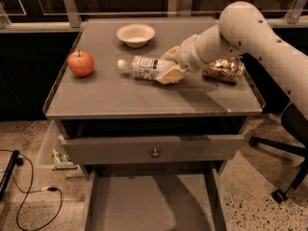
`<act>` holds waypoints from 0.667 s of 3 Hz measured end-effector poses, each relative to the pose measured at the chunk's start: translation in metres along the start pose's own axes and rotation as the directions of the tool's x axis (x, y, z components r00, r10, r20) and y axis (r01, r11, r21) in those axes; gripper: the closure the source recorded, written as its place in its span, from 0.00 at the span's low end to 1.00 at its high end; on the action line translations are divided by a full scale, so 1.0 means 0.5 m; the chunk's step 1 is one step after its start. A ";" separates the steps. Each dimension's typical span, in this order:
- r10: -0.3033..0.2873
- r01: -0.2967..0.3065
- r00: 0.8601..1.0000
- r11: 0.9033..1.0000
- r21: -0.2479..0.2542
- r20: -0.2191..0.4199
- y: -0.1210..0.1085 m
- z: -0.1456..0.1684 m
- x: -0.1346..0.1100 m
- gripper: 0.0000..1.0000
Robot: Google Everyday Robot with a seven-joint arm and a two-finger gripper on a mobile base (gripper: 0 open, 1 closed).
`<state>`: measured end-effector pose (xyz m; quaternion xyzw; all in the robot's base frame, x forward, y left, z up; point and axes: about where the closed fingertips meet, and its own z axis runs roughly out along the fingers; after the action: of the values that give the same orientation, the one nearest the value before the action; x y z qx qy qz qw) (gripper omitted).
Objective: Pick blue plastic bottle from middle drawer and place on counter
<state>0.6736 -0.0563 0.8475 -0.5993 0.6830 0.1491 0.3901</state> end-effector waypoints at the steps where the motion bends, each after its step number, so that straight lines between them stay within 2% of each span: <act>1: 0.000 0.000 1.000 1.000 0.000 0.000 0.000 0.000 0.000 0.11; 2: 0.000 0.000 1.000 1.000 0.000 0.000 0.000 0.000 0.000 0.00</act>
Offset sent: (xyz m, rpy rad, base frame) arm 0.0000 0.0000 0.0000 0.0000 0.0000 0.0000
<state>0.6736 -0.0562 0.8475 -0.5994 0.6829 0.1492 0.3900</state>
